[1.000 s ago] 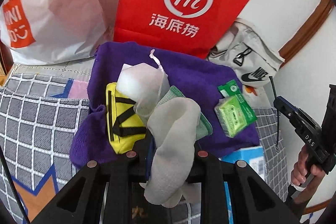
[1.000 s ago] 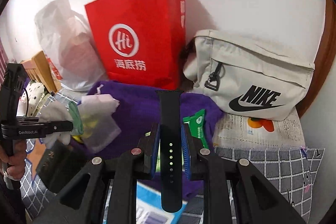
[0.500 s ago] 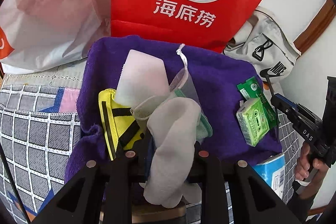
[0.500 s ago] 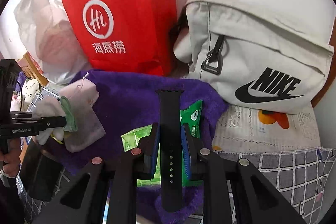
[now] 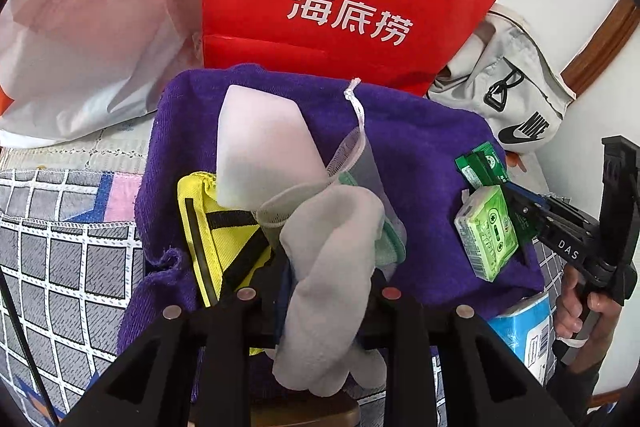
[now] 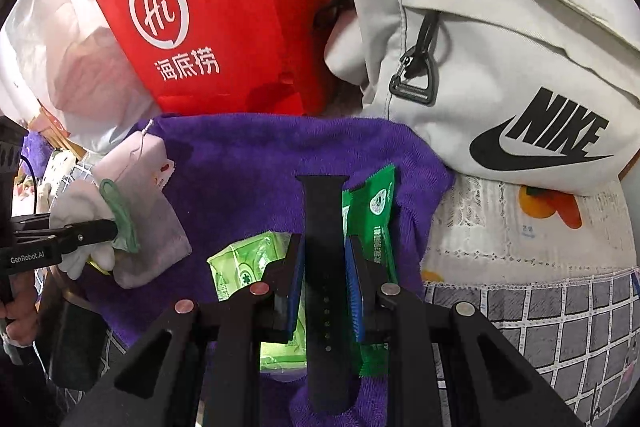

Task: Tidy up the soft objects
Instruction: 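Release the glove from the left tool while the right tool drops the strap onto the towel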

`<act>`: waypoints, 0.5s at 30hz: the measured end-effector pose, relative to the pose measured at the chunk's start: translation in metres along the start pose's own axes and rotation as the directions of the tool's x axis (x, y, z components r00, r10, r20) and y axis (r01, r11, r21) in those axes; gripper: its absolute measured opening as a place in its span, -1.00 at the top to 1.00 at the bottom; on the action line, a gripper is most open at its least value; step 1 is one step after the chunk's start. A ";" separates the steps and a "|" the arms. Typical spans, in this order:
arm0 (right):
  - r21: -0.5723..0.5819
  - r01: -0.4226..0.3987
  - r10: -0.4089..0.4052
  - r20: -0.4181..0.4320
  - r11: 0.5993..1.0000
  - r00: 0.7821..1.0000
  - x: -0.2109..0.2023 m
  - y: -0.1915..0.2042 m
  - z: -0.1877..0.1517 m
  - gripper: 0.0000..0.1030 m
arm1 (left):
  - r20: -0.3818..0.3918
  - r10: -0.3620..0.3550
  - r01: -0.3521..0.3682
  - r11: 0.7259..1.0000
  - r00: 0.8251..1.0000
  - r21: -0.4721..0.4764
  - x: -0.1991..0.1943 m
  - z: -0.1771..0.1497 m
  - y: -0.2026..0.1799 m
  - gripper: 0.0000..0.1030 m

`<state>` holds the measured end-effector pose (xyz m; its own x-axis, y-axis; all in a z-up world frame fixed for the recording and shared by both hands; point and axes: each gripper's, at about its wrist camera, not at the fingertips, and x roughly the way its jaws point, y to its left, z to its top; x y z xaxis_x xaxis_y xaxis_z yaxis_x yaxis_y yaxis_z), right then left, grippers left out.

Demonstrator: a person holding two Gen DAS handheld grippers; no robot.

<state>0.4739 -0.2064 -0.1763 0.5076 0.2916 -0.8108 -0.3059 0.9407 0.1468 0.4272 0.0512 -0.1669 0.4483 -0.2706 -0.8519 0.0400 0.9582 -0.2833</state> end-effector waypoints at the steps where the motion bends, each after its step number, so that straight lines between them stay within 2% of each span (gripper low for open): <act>1: 0.003 0.001 -0.001 -0.003 1.000 1.000 0.000 -0.001 -0.001 0.60 | -0.001 -0.003 0.003 1.000 1.000 -0.001 0.000 0.000 0.000 0.51; 8: 0.014 -0.014 0.014 -0.021 1.000 1.000 -0.001 -0.002 0.000 0.59 | -0.016 -0.016 0.016 1.000 1.000 0.014 0.005 0.004 -0.006 0.42; 11: 0.006 -0.021 0.021 -0.024 1.000 0.999 -0.005 0.000 0.000 0.55 | -0.017 -0.034 0.034 0.999 0.999 0.012 0.004 0.005 -0.007 0.17; 12: 0.006 -0.025 0.026 -0.023 1.000 0.999 -0.006 0.001 0.000 0.49 | -0.018 -0.039 0.039 0.999 0.999 0.010 0.004 0.005 -0.008 0.01; 15: 0.004 -0.028 0.028 -0.010 1.000 1.000 -0.014 0.002 0.000 0.24 | -0.011 -0.045 0.045 0.999 0.999 0.009 -0.001 0.005 -0.007 -0.24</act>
<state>0.4663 -0.2080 -0.1648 0.4904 0.3164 -0.8121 -0.3169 0.9327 0.1720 0.4307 0.0448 -0.1617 0.4360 -0.3141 -0.8434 0.0677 0.9459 -0.3173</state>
